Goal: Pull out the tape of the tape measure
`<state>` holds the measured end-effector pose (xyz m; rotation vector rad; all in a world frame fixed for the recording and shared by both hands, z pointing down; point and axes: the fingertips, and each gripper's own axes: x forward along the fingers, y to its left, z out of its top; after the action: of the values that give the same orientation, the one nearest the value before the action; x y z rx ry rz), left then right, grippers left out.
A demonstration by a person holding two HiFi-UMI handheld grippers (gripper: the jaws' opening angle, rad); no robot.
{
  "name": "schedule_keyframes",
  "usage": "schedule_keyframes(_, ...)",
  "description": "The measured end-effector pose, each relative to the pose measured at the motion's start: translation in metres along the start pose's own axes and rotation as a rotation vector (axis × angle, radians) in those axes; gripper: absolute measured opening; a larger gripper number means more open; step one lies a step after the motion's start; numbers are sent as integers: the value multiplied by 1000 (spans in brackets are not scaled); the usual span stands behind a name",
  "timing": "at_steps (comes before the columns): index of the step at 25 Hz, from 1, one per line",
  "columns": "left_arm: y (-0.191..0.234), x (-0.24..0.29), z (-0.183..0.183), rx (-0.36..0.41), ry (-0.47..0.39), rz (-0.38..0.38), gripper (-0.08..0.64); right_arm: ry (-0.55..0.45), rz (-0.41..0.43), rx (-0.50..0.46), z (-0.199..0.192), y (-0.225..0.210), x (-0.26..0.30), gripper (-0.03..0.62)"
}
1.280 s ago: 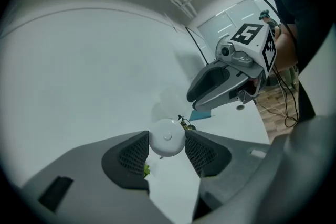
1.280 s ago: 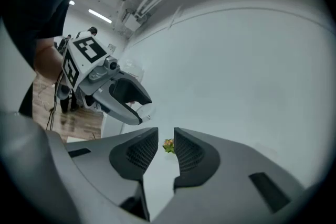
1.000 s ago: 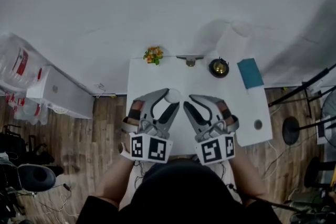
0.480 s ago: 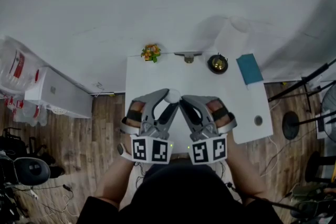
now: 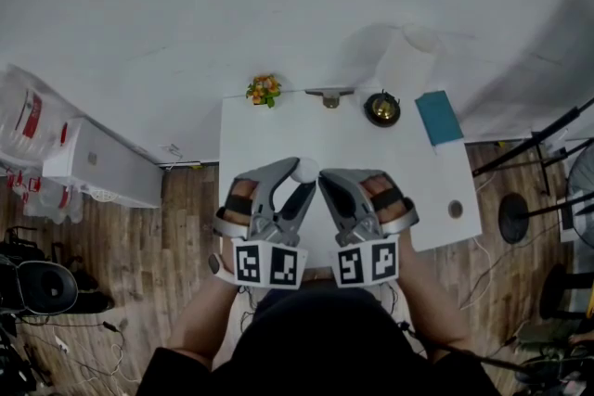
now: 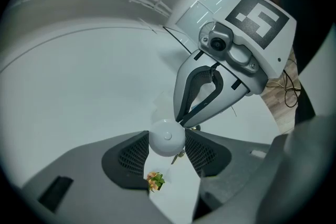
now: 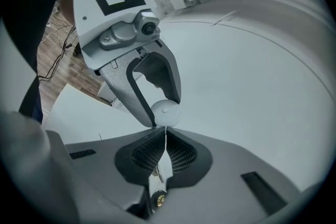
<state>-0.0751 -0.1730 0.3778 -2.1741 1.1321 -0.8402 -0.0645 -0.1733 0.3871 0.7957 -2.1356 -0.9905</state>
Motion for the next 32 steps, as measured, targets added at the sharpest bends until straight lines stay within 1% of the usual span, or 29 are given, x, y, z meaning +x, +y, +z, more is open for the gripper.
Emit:
schedule_keyframes(8,0,4,1,5,14,0,213,11,-6,32,-11,-5,-5,12)
schedule_keyframes(10,4,2,-2,3,22,6,213,18,-7,50,-18,-9,-8,11)
schedule_keyframes(13,3,1,-1,2,19,6,213,1,9,91,-26,-9,-17,11)
schedule_keyframes(16,1,2,5,9,10,4,213,0,11,105,-30,-10,-21,11)
schedule_keyframes(21,5,3,3,-11,20,18,213,39,-14,165,-46,-18,-26,9)
schedule_keyframes(25,16,-1,-7,-50,37,32,213,65,-42,216,-67,-30,-34,9)
schedule_keyframes(29,17,-1,-11,-67,33,29,213,40,-34,218,-71,-30,-38,9)
schedule_keyframes(32,17,-3,-14,-69,38,37,213,64,-48,243,-78,-29,-39,9)
